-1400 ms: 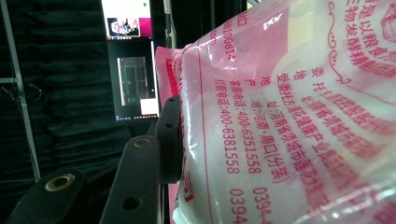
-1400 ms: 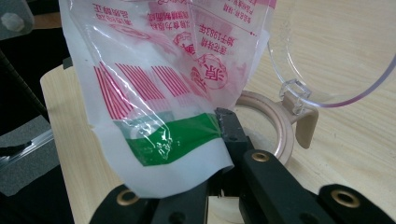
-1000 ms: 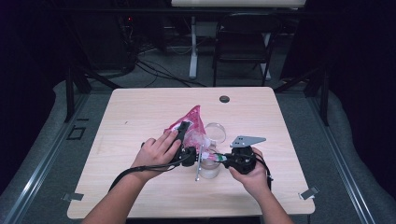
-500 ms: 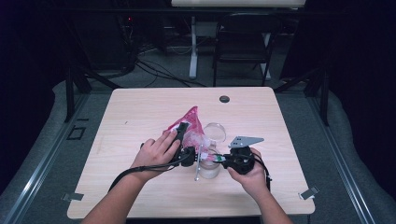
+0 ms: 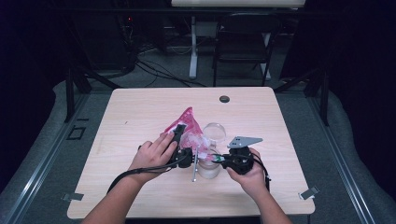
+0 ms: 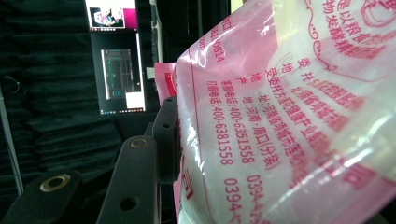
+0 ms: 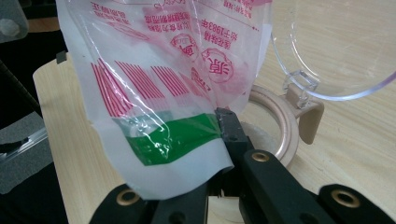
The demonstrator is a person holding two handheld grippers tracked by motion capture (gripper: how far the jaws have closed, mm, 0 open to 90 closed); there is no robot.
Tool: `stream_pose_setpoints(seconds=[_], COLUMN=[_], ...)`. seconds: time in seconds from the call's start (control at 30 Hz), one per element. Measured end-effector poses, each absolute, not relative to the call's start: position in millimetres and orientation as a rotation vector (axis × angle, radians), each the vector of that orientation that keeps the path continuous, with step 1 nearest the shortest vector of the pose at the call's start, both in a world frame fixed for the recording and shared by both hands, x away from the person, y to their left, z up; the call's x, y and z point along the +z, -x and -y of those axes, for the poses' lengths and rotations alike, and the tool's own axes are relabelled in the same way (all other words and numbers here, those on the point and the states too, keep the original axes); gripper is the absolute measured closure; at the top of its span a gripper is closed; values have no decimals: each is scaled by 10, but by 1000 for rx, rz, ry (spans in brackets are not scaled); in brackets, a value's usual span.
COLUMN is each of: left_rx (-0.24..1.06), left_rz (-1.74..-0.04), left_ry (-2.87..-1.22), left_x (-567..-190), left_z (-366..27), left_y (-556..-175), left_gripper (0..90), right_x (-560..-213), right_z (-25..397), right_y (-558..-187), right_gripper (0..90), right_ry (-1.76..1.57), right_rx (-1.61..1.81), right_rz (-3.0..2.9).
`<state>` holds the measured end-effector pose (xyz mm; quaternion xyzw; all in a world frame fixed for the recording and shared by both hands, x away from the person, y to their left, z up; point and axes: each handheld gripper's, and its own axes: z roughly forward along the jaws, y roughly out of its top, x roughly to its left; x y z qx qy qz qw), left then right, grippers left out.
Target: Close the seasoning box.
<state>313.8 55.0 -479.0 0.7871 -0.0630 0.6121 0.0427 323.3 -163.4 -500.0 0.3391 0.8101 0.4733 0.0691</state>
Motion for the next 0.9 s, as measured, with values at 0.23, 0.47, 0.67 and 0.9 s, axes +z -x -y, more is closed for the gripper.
stream_pose_setpoints(seconds=[0.23,0.47,0.67,0.9], left_rx=[1858,1844,1855,1841], left_rz=[176,159,164,135], left_ry=[-2416,-2424,-2431,-2448], left_x=[-4817,-4836,-4845,-4873], left_z=[-585,-610,-637,-669], left_y=[-3131,-3127,-3118,-3104], left_gripper=[617,617,617,617], right_x=[-5006,-5008,-5009,-5014], right_z=[1615,1608,1591,1579], right_y=[-3230,-3232,-3229,-3233], right_gripper=[900,900,900,900], right_ry=[-1019,-1013,-1005,-998], right_rx=[1423,1414,1404,1401], right_rz=[-2436,-2442,-2447,-2452])
